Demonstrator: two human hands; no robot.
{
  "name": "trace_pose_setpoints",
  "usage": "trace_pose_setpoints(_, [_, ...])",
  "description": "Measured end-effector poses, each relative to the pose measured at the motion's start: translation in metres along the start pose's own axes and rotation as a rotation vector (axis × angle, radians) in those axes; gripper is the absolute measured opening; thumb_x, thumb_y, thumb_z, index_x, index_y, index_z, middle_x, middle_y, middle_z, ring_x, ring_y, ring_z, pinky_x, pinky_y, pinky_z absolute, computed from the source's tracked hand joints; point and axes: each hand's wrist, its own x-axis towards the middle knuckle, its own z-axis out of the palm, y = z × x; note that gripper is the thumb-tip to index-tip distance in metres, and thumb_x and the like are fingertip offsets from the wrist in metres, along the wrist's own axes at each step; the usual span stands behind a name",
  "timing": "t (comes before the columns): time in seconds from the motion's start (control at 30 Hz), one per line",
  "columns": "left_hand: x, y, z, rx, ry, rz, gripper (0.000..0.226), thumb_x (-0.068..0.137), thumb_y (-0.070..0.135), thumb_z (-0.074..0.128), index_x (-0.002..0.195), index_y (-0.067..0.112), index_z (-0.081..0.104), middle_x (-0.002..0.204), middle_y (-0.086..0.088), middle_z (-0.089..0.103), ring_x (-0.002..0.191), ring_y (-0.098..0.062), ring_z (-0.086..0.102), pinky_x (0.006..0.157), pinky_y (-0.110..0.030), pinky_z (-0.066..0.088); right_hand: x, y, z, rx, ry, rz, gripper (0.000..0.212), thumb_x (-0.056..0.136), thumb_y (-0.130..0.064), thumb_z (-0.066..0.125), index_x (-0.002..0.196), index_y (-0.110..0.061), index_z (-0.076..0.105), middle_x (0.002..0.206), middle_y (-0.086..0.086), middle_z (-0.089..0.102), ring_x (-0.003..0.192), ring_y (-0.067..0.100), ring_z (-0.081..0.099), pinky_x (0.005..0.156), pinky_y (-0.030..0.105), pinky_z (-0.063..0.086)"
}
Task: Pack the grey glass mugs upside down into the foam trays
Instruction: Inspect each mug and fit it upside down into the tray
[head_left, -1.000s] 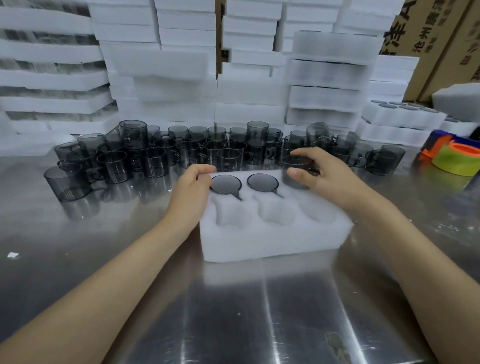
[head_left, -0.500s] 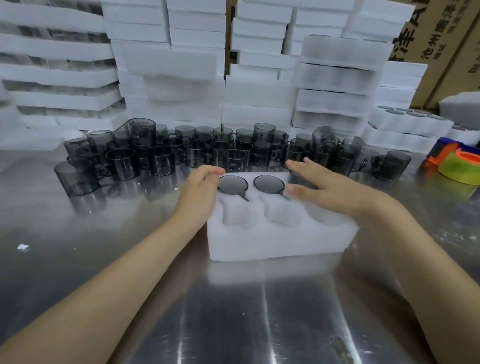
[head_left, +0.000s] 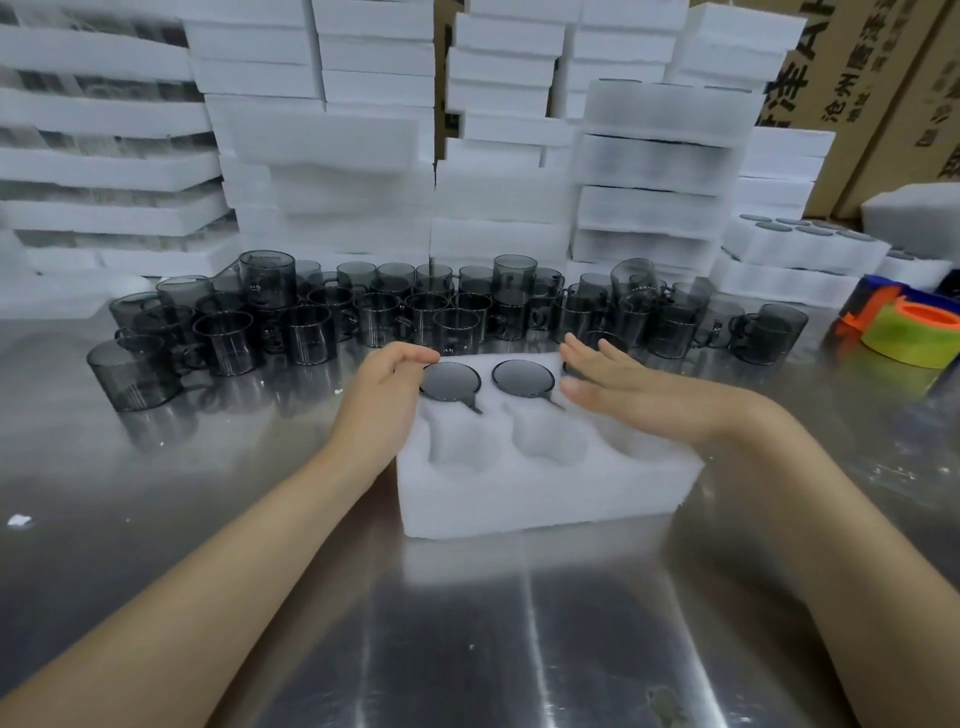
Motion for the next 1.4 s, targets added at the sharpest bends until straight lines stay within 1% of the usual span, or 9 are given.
trace_pose_setpoints(0.13, [0.001,0.002,-0.003,0.119,-0.026,0.011,0.030,0.095,0.013,0.039,0.106,0.028,0.064,0.122,0.003,0.057,0.081,-0.006,0.051,0.066,-0.025,0.038,0.011,0.019,0.004,0.346,0.537,-0.121,0.025,0.100,-0.032,0.049,0.117,-0.030,0.067,0.121,-0.016,0.065,0.117,0.001,0.055,0.107,0.031,0.039])
trace_pose_setpoints(0.23, [-0.001,0.003,-0.005,0.109,-0.033,-0.047,0.030,0.095,0.018,0.042,0.117,0.031,0.057,0.124,0.006,0.056,0.104,-0.014,0.056,0.092,-0.036,0.047,0.024,0.036,0.005,0.165,0.856,-0.125,0.023,0.096,-0.006,0.053,0.110,-0.014,0.070,0.109,-0.005,0.064,0.105,0.018,0.059,0.099,0.038,0.046])
trace_pose_setpoints(0.43, [-0.006,0.011,-0.010,-0.057,-0.095,-0.226,0.049,0.085,0.021,0.065,0.130,0.024,0.044,0.122,0.004,0.057,0.106,-0.019,0.062,0.095,-0.041,0.051,0.039,0.065,0.010,-0.023,0.571,-0.082,0.046,0.085,-0.009,0.069,0.130,-0.009,0.058,0.147,0.010,0.039,0.132,0.026,0.039,0.103,0.032,0.036])
trace_pose_setpoints(0.6, [-0.015,0.011,0.002,-0.154,-0.003,-0.210,0.040,0.091,0.014,0.057,0.128,0.026,0.050,0.122,0.004,0.058,0.107,-0.019,0.061,0.096,-0.043,0.050,0.044,0.068,0.013,-0.006,0.778,-0.062,0.015,0.086,-0.003,0.065,0.100,-0.005,0.062,0.133,0.014,0.047,0.121,0.027,0.046,0.086,0.014,0.030])
trace_pose_setpoints(0.7, [-0.014,0.011,0.005,-0.232,0.076,-0.166,0.037,0.090,0.006,0.055,0.121,0.026,0.057,0.123,0.005,0.058,0.105,-0.016,0.061,0.090,-0.035,0.053,0.039,0.060,0.009,0.107,0.867,-0.090,0.015,0.086,-0.002,0.066,0.091,-0.014,0.059,0.120,0.005,0.055,0.096,0.008,0.050,0.081,0.012,0.037])
trace_pose_setpoints(0.93, [0.003,0.009,-0.003,-0.262,0.212,-0.150,0.036,0.085,0.001,0.062,0.112,0.024,0.066,0.126,0.005,0.058,0.117,-0.011,0.054,0.101,-0.029,0.044,0.016,0.007,0.006,0.201,1.011,-0.372,0.020,0.081,-0.002,0.073,0.088,-0.017,0.063,0.126,0.002,0.047,0.105,-0.014,0.047,0.091,0.015,0.045])
trace_pose_setpoints(1.1, [0.005,0.014,-0.016,-0.038,0.250,0.179,0.027,0.089,0.002,0.063,0.109,0.019,0.067,0.107,0.010,0.066,0.109,-0.009,0.060,0.091,-0.016,0.046,0.012,-0.028,0.026,0.142,1.013,-0.620,0.033,0.076,0.002,0.076,0.104,-0.011,0.063,0.123,-0.013,0.046,0.115,0.009,0.051,0.097,0.028,0.048])
trace_pose_setpoints(1.27, [-0.014,0.035,-0.005,-0.228,-0.054,0.336,0.018,0.099,0.031,0.049,0.107,0.027,0.065,0.111,0.011,0.070,0.110,0.000,0.061,0.096,-0.019,0.046,0.015,-0.039,0.046,0.204,0.929,-0.691,0.076,0.077,-0.003,0.076,0.138,-0.030,0.039,0.123,-0.021,0.045,0.116,0.004,0.052,0.093,0.022,0.048])
trace_pose_setpoints(1.4, [-0.020,0.039,-0.003,-0.174,-0.305,0.289,0.036,0.092,0.046,0.049,0.119,0.026,0.062,0.123,0.012,0.065,0.118,-0.001,0.056,0.100,-0.026,0.045,0.022,-0.036,0.054,0.038,0.955,-0.682,0.066,0.074,0.001,0.078,0.134,-0.005,0.050,0.120,-0.001,0.048,0.113,0.000,0.044,0.093,0.013,0.040])
